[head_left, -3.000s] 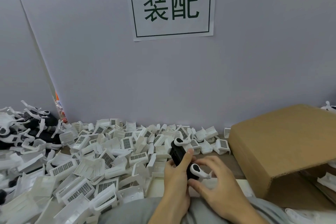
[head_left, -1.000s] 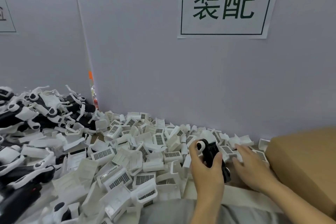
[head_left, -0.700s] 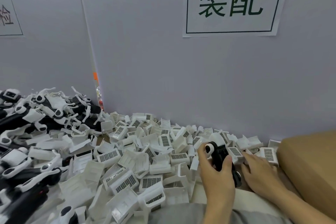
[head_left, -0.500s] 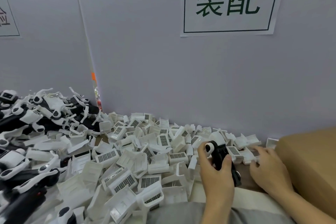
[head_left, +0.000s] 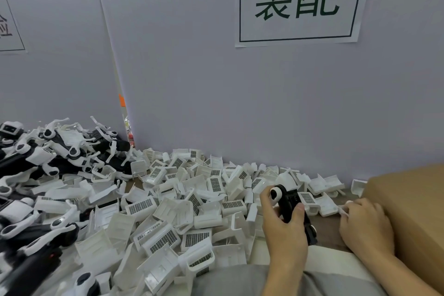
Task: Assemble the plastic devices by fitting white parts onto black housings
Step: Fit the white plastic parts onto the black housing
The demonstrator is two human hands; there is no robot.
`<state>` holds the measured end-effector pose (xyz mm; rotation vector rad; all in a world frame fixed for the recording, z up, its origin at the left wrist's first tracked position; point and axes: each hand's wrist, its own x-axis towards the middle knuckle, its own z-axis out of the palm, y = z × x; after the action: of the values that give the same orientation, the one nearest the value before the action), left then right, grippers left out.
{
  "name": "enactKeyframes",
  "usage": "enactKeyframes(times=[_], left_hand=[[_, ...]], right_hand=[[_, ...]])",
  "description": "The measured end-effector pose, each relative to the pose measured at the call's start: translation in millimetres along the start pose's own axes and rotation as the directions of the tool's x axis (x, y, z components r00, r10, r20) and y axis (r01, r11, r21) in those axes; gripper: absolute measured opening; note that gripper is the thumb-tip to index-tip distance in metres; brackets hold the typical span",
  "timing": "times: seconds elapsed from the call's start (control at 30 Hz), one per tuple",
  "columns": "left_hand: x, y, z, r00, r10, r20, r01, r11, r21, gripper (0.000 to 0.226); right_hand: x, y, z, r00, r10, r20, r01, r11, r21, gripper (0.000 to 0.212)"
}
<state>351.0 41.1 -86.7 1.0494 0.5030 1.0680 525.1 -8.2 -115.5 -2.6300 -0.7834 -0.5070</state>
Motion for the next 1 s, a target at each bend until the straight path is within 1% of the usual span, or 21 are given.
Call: enactKeyframes(times=[0.03, 0.1, 0.17, 0.23, 0.37, 0.47, 0.53, 0.57, 0.63, 0.7, 0.77, 0.83, 0.87, 0.9, 0.97, 1.0], left_hand=[[0, 0, 0, 1.0, 0.001, 0.0, -0.001, 1.0, 0.002, 0.046], [0, 0, 0, 1.0, 0.0, 0.001, 0.0, 1.0, -0.002, 0.046], [1, -1, -1, 1.0, -0.003, -0.001, 0.003, 1.0, -0.004, 0.046], [1, -1, 0, 1.0, -0.003, -0.004, 0.003, 1.0, 0.008, 0.046], [1, -2, 0, 1.0, -0.006, -0.009, 0.006, 1.0, 0.011, 0.046], [1, -2, 0, 1.0, -0.017, -0.008, 0.017, 1.0, 0.01, 0.047], [1, -1, 1, 1.0, -0.02, -0.007, 0.02, 1.0, 0.014, 0.047], [1, -1, 1, 1.0, -0.02, -0.007, 0.02, 1.0, 0.015, 0.047], [1, -1, 1, 1.0, -0.023, -0.008, 0.023, 1.0, 0.012, 0.047], [1, 0, 1, 1.0, -0.024, -0.012, 0.024, 1.0, 0.014, 0.048], [1, 0, 1, 0.999, -0.028, -0.019, 0.028, 1.0, 0.012, 0.047], [0, -1, 0, 0.999, -0.034, -0.029, 0.034, 0.999, 0.005, 0.045], [1, -1, 0, 0.999, -0.036, -0.032, 0.036, 0.999, 0.003, 0.044], [1, -1, 0, 0.999, -0.036, -0.033, 0.036, 0.999, 0.006, 0.043], [1, -1, -1, 0.999, -0.032, -0.031, 0.033, 0.999, 0.021, 0.043], [1, -1, -1, 0.999, -0.029, -0.029, 0.03, 0.999, 0.028, 0.043]], right_hand=[[-2, -3, -3, 0.999, 0.007, -0.038, -0.006, 1.0, 0.004, 0.018], [-6, -9, -9, 0.991, 0.019, -0.131, -0.01, 0.998, 0.069, 0.01], [-10, -13, -15, 0.974, 0.035, -0.223, 0.001, 0.987, 0.158, 0.008], [-9, -13, -17, 0.964, 0.053, -0.26, 0.023, 0.96, 0.28, 0.008], [-9, -12, -17, 0.965, 0.017, -0.263, 0.117, 0.866, 0.485, 0.017], [-8, -11, -18, 0.969, 0.028, -0.244, 0.133, 0.777, 0.616, 0.025], [-6, -9, -17, 0.977, 0.034, -0.212, 0.116, 0.746, 0.656, 0.03], [-6, -9, -17, 0.984, 0.031, -0.173, 0.093, 0.745, 0.66, 0.031], [-7, -8, -17, 0.994, 0.019, -0.111, 0.059, 0.751, 0.658, 0.027], [-8, -8, -18, 0.989, 0.028, -0.142, 0.079, 0.718, 0.692, 0.023], [-10, -9, -21, 0.98, 0.084, -0.181, 0.089, 0.629, 0.772, 0.023], [-12, -8, -21, 0.98, 0.143, -0.137, 0.041, 0.533, 0.845, 0.026], [-12, -6, -21, 0.982, 0.171, -0.084, -0.008, 0.478, 0.878, 0.027], [-10, -4, -20, 0.979, 0.203, -0.004, -0.077, 0.391, 0.917, 0.028], [-6, -1, -20, 0.947, 0.249, 0.205, -0.241, 0.121, 0.963, 0.024], [-4, 0, -22, 0.92, 0.251, 0.301, -0.307, -0.017, 0.952, 0.022]])
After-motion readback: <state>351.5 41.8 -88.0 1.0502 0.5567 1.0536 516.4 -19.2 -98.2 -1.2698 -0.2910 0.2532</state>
